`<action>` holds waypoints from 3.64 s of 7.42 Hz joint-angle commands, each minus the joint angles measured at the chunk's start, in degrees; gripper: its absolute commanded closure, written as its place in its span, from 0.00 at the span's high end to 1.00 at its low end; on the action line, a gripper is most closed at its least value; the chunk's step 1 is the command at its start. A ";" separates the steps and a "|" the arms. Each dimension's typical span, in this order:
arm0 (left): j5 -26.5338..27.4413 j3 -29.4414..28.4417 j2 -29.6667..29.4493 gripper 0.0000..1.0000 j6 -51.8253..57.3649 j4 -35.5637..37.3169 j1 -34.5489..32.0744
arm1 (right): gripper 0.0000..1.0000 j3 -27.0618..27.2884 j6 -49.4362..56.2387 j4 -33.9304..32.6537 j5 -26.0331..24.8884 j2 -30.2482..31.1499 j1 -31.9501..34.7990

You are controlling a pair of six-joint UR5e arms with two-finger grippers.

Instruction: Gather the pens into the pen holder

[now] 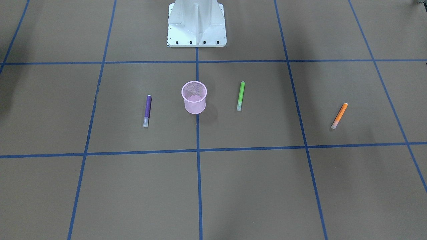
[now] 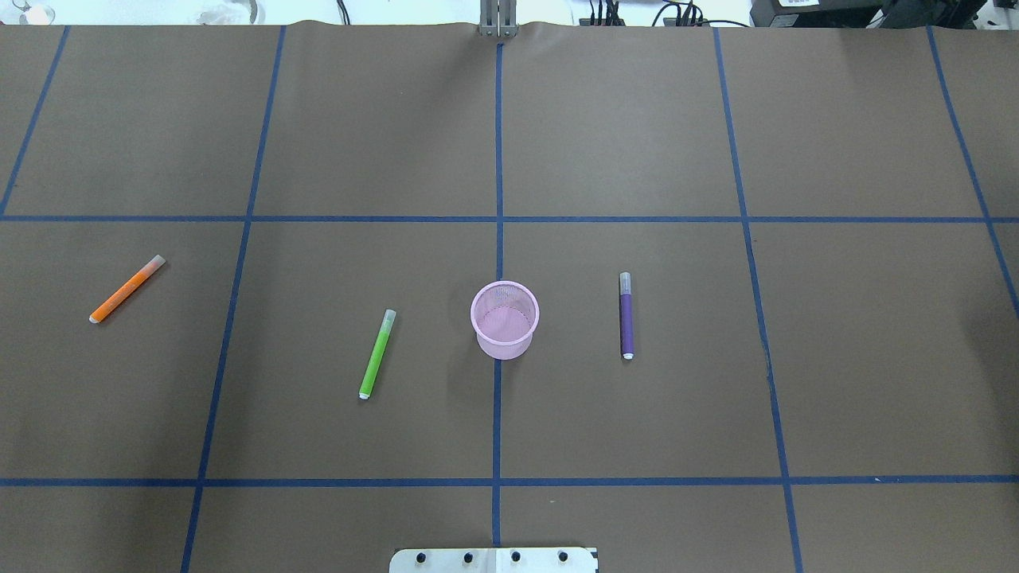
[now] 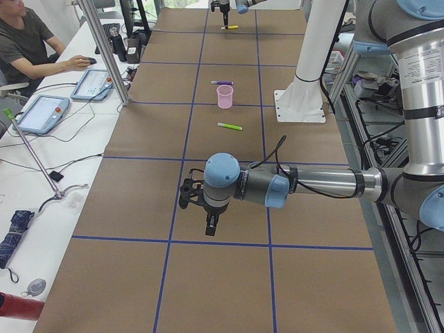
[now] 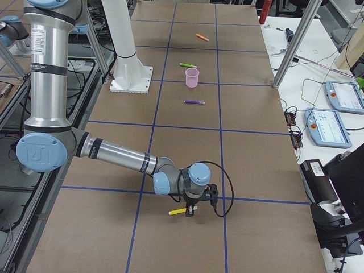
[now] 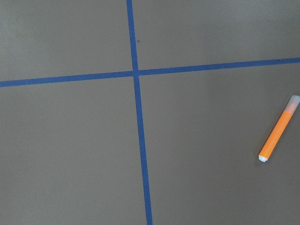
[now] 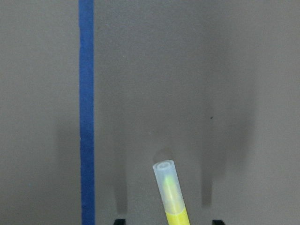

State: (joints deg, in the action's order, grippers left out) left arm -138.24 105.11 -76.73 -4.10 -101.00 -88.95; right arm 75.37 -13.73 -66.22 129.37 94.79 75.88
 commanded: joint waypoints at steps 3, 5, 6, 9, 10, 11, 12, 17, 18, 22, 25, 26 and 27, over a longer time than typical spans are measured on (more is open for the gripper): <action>-0.01 0.01 0.00 1.00 -0.04 -0.60 0.00 | 0.57 -0.84 -0.07 -0.05 0.01 -0.13 -0.38; -0.01 0.09 0.00 1.00 0.05 -0.69 0.00 | 0.57 -1.36 0.01 0.04 0.01 -0.13 -0.38; -0.01 0.01 0.00 1.00 0.05 -0.69 0.00 | 0.57 -1.54 0.01 -0.05 0.01 -0.48 -0.38; -0.01 0.09 0.00 1.00 -0.04 -0.69 0.00 | 0.30 -2.51 -0.07 -0.05 0.01 -1.19 -0.38; -0.01 0.09 0.00 1.00 -0.04 -0.69 0.00 | 0.05 -2.69 0.01 0.04 0.01 -1.28 -0.38; -0.01 0.09 0.00 1.00 -0.04 -0.69 0.00 | 0.00 -2.69 0.01 0.04 0.09 -1.28 -0.38; -0.01 0.18 0.00 1.00 -0.04 -0.69 0.00 | 0.00 -2.77 0.01 -0.05 0.09 -1.28 -0.38; -0.01 0.18 0.00 1.00 -0.04 -1.22 0.00 | 0.00 5.11 -6.18 -0.84 4.58 -4.17 -0.30; -0.01 0.18 -0.35 1.00 -0.04 -1.48 0.00 | 0.00 6.00 -12.49 -0.40 5.01 -6.09 -0.30; 0.16 -0.52 -2.90 1.00 -2.76 -2.01 0.61 | 0.00 14.78 -21.42 -0.05 4.67 -7.43 -1.61; 0.34 -1.40 -4.47 1.00 -2.85 -1.83 0.97 | 0.00 27.33 -21.96 0.04 0.55 -7.52 -6.60; 0.43 -2.70 -5.70 1.00 -2.85 -1.92 0.97 | 0.00 31.03 -21.87 0.04 -1.64 -9.08 -10.10; 0.43 -3.94 -6.84 1.00 -2.85 -1.92 0.97 | 0.00 33.50 -21.87 0.13 -2.62 -12.40 -12.75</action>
State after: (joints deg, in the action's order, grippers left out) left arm -137.85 102.58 -82.21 -6.93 -102.90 -87.99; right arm 105.06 -35.57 -66.17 128.47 85.48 66.70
